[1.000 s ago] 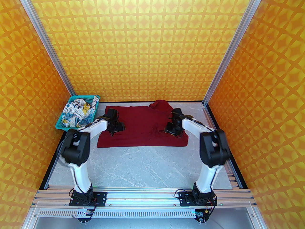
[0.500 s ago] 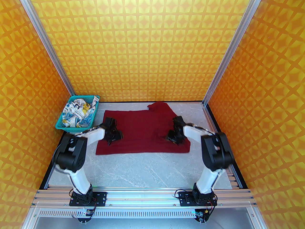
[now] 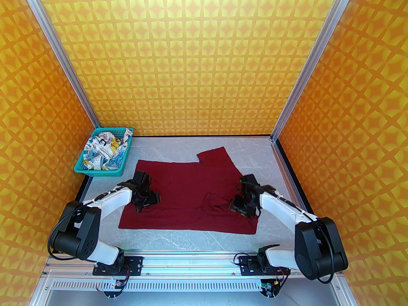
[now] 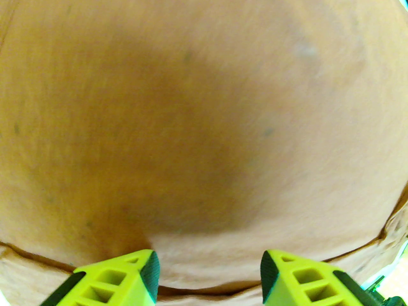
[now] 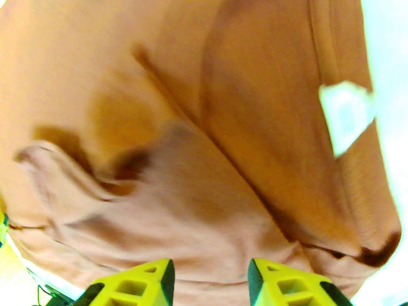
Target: Fold and stack the mixed laundry pile
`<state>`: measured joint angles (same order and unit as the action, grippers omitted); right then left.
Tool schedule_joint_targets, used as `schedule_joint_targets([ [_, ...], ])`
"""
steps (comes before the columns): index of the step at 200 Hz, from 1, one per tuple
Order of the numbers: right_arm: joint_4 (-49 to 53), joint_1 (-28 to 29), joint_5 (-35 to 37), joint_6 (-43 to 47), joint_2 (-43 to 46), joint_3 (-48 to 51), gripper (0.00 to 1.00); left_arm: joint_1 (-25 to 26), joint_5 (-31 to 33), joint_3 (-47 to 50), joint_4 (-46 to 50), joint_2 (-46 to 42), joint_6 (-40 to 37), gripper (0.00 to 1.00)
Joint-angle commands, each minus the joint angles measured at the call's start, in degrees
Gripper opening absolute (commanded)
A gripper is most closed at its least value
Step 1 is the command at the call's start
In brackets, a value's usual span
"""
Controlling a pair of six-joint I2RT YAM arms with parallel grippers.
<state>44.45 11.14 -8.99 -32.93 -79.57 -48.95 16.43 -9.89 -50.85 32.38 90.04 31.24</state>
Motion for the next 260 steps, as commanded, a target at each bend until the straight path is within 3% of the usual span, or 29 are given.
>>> schedule_joint_targets([
  [1,-2.0,-0.2,3.4,1.6,-6.2,-8.3,0.43,0.3,2.2,-8.6,0.7,5.9,-1.7,0.56],
  [31,-6.0,-0.4,3.9,2.0,-17.9,-15.9,0.42,-0.1,3.3,-16.2,-0.1,15.1,-2.3,0.55],
  [63,-7.4,-2.6,3.1,2.6,-25.9,-19.7,0.42,-2.1,3.7,-17.4,-1.2,19.8,-1.8,0.55],
  [141,-3.9,-8.3,3.2,6.5,-24.1,-19.2,0.44,-3.1,3.8,-7.9,-1.1,10.2,1.0,0.57],
  [183,-4.1,-8.2,1.0,10.4,-23.6,-27.4,0.45,-5.5,5.4,-21.2,2.9,14.2,-2.7,0.58],
  [260,-4.7,-6.0,-3.3,9.0,-38.6,-38.9,0.42,-10.3,6.6,-40.5,6.0,32.6,-4.9,0.57],
])
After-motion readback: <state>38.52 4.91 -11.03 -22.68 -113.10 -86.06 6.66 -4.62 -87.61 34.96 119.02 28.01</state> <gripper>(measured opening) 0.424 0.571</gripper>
